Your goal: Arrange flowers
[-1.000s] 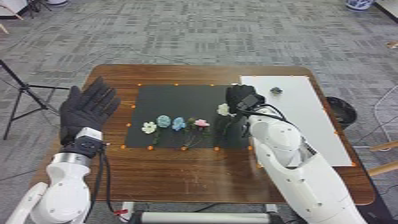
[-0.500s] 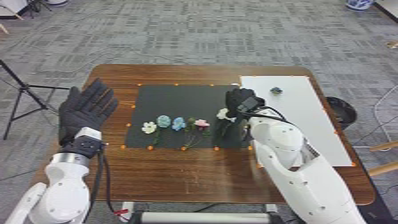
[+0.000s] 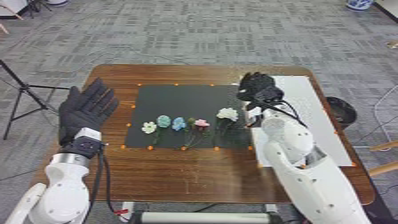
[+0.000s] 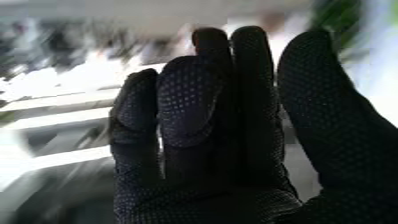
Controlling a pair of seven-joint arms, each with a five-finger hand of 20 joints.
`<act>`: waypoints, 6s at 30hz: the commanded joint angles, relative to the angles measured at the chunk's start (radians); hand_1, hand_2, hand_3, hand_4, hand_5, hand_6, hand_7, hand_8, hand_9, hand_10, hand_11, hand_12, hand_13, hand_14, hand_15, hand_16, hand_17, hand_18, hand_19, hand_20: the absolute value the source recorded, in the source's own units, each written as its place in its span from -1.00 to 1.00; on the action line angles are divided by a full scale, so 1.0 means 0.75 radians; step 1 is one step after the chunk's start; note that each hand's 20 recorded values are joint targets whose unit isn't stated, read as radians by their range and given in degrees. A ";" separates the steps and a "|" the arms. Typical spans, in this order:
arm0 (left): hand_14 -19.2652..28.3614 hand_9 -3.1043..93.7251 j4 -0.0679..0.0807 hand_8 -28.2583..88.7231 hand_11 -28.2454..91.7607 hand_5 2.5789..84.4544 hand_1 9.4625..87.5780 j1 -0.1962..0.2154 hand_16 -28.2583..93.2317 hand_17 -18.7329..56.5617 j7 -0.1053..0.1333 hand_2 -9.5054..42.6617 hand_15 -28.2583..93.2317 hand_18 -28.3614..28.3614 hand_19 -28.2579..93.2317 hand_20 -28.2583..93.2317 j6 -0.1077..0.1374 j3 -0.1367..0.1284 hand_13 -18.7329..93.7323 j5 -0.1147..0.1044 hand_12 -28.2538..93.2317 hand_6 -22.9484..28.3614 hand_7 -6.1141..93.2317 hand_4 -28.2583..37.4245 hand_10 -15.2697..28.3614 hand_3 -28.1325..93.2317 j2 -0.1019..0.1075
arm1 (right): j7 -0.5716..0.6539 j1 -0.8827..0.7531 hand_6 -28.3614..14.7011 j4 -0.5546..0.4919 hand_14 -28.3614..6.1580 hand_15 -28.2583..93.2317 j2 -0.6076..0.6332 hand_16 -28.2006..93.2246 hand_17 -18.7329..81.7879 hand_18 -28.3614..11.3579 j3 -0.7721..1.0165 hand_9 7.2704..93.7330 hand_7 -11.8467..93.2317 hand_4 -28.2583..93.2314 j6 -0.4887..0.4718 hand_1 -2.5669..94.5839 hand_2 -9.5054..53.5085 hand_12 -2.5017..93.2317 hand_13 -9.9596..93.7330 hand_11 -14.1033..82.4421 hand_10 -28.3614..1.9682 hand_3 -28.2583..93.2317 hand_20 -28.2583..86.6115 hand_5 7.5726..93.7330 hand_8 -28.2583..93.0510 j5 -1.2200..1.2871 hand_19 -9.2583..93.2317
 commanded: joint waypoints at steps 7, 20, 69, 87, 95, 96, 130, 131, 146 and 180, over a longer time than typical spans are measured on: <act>0.40 -0.27 -0.001 -0.67 -0.22 -0.03 -0.56 0.004 -0.61 -0.69 -0.013 0.07 -0.15 0.52 0.09 -0.40 -0.073 -0.001 -0.23 0.003 -0.42 0.19 -0.68 -1.00 0.30 0.53 -0.003 | 0.037 0.206 0.15 0.214 0.23 0.52 -0.005 0.03 0.06 -0.66 0.203 -0.10 -0.58 -1.00 -0.550 0.05 -1.00 -0.72 0.48 -0.57 0.03 0.72 0.11 -0.04 -0.71 -0.144 0.72; 0.41 -0.27 0.006 -0.67 -0.22 -0.04 -0.56 -0.002 -0.60 -0.69 -0.014 0.07 -0.14 0.53 0.08 -0.39 -0.067 0.010 -0.22 0.024 -0.41 0.19 -0.68 -1.00 0.29 0.53 -0.011 | 0.007 0.299 0.09 0.399 0.13 0.60 -0.053 -0.09 0.06 -0.67 0.197 -0.24 -0.62 -1.00 -0.602 -0.01 -1.00 -0.75 0.46 -0.55 -0.04 0.74 0.11 -0.24 -0.69 -0.206 0.74; 0.42 -0.26 -0.005 -0.67 -0.23 -0.05 -0.57 0.063 -0.60 -0.70 -0.043 0.09 -0.14 0.53 0.07 -0.39 -0.161 -0.098 -0.22 0.051 -0.41 0.19 -0.69 -1.00 0.30 0.53 -0.044 | 0.043 -0.201 0.30 -0.200 0.28 0.65 -0.019 0.07 0.20 -0.63 0.139 0.68 -0.03 -0.97 -0.281 0.35 -1.00 0.10 0.61 -0.28 0.33 0.63 0.21 0.43 -0.50 -0.016 0.83; 0.42 -0.26 -0.002 -0.67 -0.23 -0.05 -0.57 0.053 -0.60 -0.70 -0.048 0.09 -0.14 0.53 0.07 -0.39 -0.162 -0.095 -0.22 0.047 -0.41 0.19 -0.69 -1.00 0.30 0.54 -0.043 | -0.035 -0.277 0.29 -0.260 0.26 0.65 -0.055 0.05 0.20 -0.64 0.050 0.71 -0.05 -0.97 -0.323 0.34 -1.00 0.09 0.62 -0.29 0.36 0.61 0.19 0.45 -0.49 -0.120 0.84; 0.42 -0.26 -0.003 -0.67 -0.23 -0.05 -0.57 0.051 -0.60 -0.70 -0.051 0.09 -0.15 0.54 0.07 -0.39 -0.159 -0.095 -0.22 0.048 -0.41 0.19 -0.69 -1.00 0.30 0.55 -0.040 | -0.017 -0.310 0.28 -0.300 0.26 0.64 -0.040 0.04 0.19 -0.65 0.054 0.70 -0.11 -0.99 -0.348 0.30 -1.00 0.03 0.61 -0.36 0.34 0.59 0.19 0.44 -0.51 -0.097 0.84; 0.42 -0.26 -0.002 -0.67 -0.23 -0.05 -0.57 0.049 -0.60 -0.70 -0.053 0.08 -0.14 0.54 0.07 -0.39 -0.160 -0.095 -0.22 0.047 -0.41 0.19 -0.69 -1.00 0.30 0.55 -0.039 | -0.019 -0.317 0.28 -0.304 0.26 0.64 -0.038 0.04 0.19 -0.66 0.059 0.69 -0.12 -0.99 -0.351 0.30 -1.00 0.02 0.61 -0.37 0.34 0.59 0.19 0.44 -0.52 -0.098 0.84; 0.42 -0.25 0.005 -0.67 -0.23 -0.05 -0.54 0.038 -0.60 -0.70 -0.057 0.04 -0.15 0.54 0.07 -0.39 -0.161 -0.088 -0.21 0.030 -0.41 0.19 -0.68 -1.00 0.30 0.53 -0.028 | -0.006 -0.369 0.29 -0.337 0.20 0.65 -0.033 0.02 0.17 -0.68 0.051 0.53 -0.33 -1.00 -0.280 -0.04 -1.00 -0.40 0.58 -0.06 0.11 0.59 0.17 0.41 -0.75 -0.057 0.84; 0.42 -0.25 0.006 -0.67 -0.23 -0.05 -0.54 0.039 -0.60 -0.70 -0.058 0.04 -0.15 0.54 0.07 -0.39 -0.162 -0.088 -0.21 0.029 -0.41 0.19 -0.68 -1.00 0.30 0.53 -0.028 | -0.004 -0.370 0.28 -0.341 0.20 0.65 -0.035 0.02 0.17 -0.68 0.054 0.53 -0.33 -1.00 -0.276 -0.05 -1.00 -0.40 0.58 -0.05 0.11 0.58 0.17 0.41 -0.75 -0.044 0.84; 0.36 -0.26 0.003 -0.67 -0.26 -0.06 -0.53 0.059 -0.61 -0.68 -0.022 0.12 -0.20 0.52 0.05 -0.40 -0.139 -0.119 -0.23 0.013 -0.42 0.18 -0.71 -1.00 0.29 0.44 -0.033 | 0.094 -0.326 0.00 -0.356 -0.22 0.36 -0.140 -0.17 0.01 -0.68 0.277 0.25 -0.53 -0.88 0.076 -0.51 -0.51 -0.58 0.32 -0.36 -0.33 0.63 -0.06 0.15 -0.69 0.260 0.62; 0.11 -0.36 0.066 -0.67 -0.33 -0.17 -0.48 -0.072 -0.63 -0.61 0.075 0.11 -0.40 0.34 -0.05 -0.45 -0.059 -0.141 -0.33 0.122 -0.47 0.12 -0.76 -1.00 0.22 0.34 0.025 | -0.417 -0.438 0.01 -0.472 -0.05 -0.44 -0.366 -0.31 -0.42 -0.28 0.732 -0.37 -0.72 -0.96 -0.202 -0.81 -0.33 -0.73 -0.33 -0.66 -0.05 0.71 -0.31 -0.36 -0.66 1.693 -0.24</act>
